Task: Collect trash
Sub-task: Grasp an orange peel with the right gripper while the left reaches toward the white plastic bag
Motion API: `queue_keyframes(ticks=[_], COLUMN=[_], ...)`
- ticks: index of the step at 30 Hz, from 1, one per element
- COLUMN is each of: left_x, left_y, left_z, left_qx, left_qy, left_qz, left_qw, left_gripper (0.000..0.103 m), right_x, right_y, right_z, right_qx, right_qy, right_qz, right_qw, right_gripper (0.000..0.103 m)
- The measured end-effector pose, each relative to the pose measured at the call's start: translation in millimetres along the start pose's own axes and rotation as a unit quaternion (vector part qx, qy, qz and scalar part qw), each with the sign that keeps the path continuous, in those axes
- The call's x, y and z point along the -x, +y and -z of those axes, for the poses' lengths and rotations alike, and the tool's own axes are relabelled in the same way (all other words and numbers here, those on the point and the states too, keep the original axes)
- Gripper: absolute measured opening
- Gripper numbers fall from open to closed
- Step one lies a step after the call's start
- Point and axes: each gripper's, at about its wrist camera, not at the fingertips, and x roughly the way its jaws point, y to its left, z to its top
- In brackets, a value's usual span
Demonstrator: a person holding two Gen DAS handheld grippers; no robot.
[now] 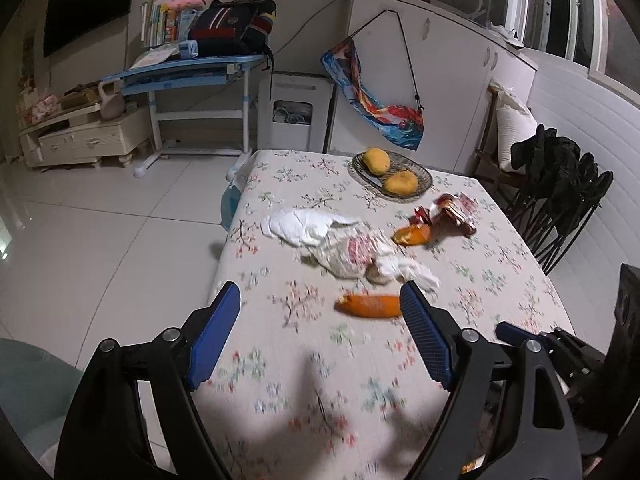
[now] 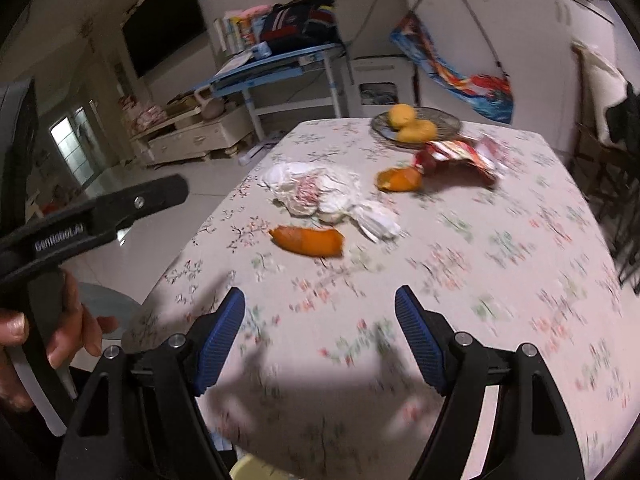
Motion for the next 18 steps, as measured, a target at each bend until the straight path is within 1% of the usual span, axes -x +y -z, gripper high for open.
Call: queue_keyframes(ticks=[3, 7, 11, 15, 18], left_x=[-11.9, -27.1, -46.3, -53.4, -59.4], left_y=[2.5, 10.9, 14.9, 16.6, 10.0], left_z=[-9.4, -20.6, -25.5, -26.8, -28.2], left_qx=[0.001, 0.018, 0.02, 0.032, 0.019], left_qy=[0.004, 0.012, 0.035, 0.04, 0.045], left_qz=[-0.003, -0.001, -0.001, 0.005, 0.005], left_qw=[1.0, 0.9998, 0.9992, 0.9987, 0.9988], left_gripper=[0.079, 0.079, 0.079, 0.079, 0.079], right_x=[-15.1, -30.2, -43.6, -50.2, -55.8], right_y=[3.8, 5.5, 6.3, 0.3, -3.1], right_z=[-7.4, -16.0, -24.7, -29.2, -28.5], right_qx=[0.018, 0.028, 0.038, 0.03, 0.026], right_qy=[0.003, 0.006, 0.008, 0.008, 0.016], right_qz=[-0.009, -0.019, -0.024, -0.027, -0.033], right_qw=[1.0, 0.999, 0.999, 0.999, 0.999], right_gripper=[0.075, 0.075, 0.075, 0.075, 0.074])
